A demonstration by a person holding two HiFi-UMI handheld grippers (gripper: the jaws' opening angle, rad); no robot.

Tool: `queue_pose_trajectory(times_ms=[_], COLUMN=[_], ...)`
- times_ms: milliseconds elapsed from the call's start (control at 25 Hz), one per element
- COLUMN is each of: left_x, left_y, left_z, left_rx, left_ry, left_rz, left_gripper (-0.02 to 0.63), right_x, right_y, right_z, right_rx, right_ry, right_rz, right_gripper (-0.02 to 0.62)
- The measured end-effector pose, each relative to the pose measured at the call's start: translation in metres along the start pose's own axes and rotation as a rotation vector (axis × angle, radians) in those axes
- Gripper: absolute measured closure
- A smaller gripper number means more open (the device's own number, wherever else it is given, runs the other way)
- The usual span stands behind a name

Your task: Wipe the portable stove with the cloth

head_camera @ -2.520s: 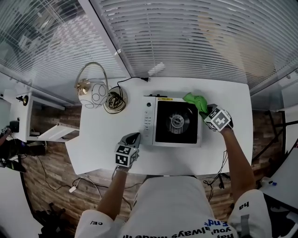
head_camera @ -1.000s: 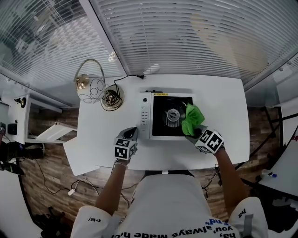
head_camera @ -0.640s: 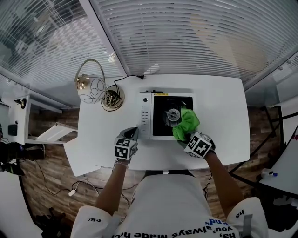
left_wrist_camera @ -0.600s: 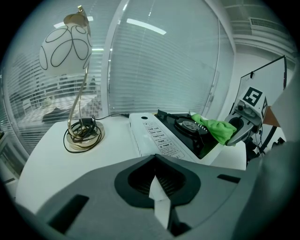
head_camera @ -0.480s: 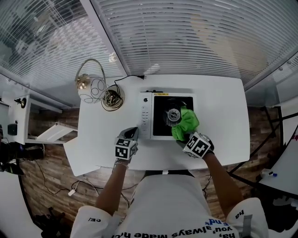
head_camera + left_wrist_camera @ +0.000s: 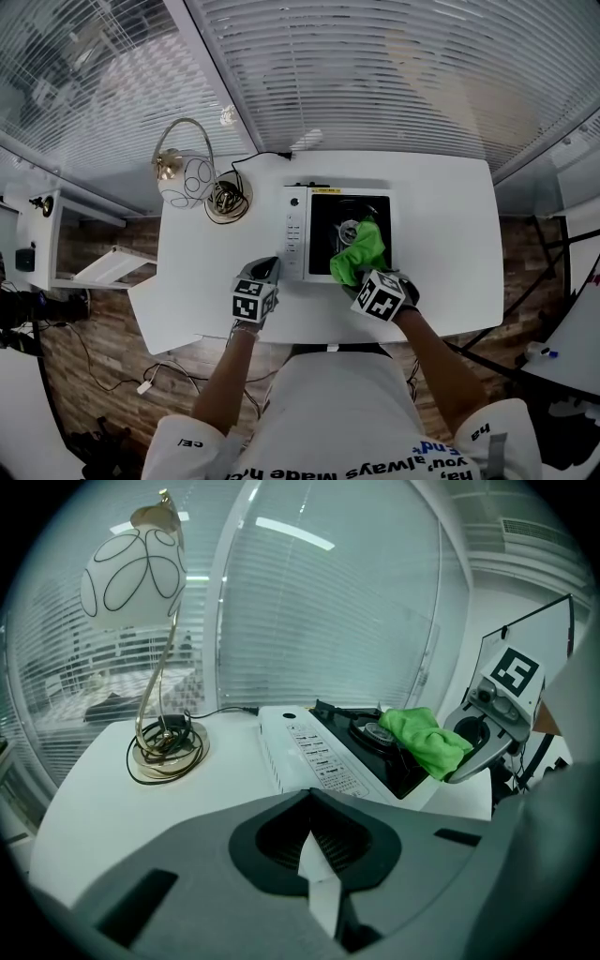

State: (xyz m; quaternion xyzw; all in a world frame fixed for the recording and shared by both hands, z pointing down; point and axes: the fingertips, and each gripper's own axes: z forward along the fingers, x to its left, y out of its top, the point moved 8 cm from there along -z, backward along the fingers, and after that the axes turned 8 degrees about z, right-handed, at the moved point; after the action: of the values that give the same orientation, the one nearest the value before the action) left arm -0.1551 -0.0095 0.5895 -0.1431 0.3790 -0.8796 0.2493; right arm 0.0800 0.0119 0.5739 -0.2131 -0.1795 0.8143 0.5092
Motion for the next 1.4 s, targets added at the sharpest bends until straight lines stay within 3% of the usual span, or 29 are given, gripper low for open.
queue_pose_trajectory(times_ms=[280, 480, 720, 840, 1080, 1400], left_x=[-0.001, -0.001, -0.001, -0.002, 0.0, 0.001], left_y=[0.001, 0.001, 0.001, 0.0, 0.0, 0.0], left_z=[-0.001, -0.001, -0.001, -0.001, -0.001, -0.001], left_rx=[-0.001, -0.002, -0.003, -0.002, 0.001, 0.0], left_ry=[0.004, 0.006, 0.005, 0.004, -0.004, -0.007], left_rz=[-0.002, -0.002, -0.01, -0.012, -0.008, -0.007], left_gripper=[0.595, 0.595, 0.595, 0.595, 0.595, 0.595], right_x=[0.004, 0.01, 0.016, 0.007, -0.041, -0.07], right_y=[0.008, 0.02, 0.034, 0.035, 0.032, 0.031], right_z=[0.001, 0.002, -0.021, -0.042, -0.111, -0.175], right_rx=[0.021, 0.055, -0.035, -0.131, -0.345, -0.47], right_ry=[-0.054, -0.13, -0.278, -0.38, -0.585, -0.764], right_rz=[-0.089, -0.212, -0.266, -0.214, 0.008, 0.064], right_gripper=[0.552, 0.552, 0.554, 0.554, 0.554, 0.555])
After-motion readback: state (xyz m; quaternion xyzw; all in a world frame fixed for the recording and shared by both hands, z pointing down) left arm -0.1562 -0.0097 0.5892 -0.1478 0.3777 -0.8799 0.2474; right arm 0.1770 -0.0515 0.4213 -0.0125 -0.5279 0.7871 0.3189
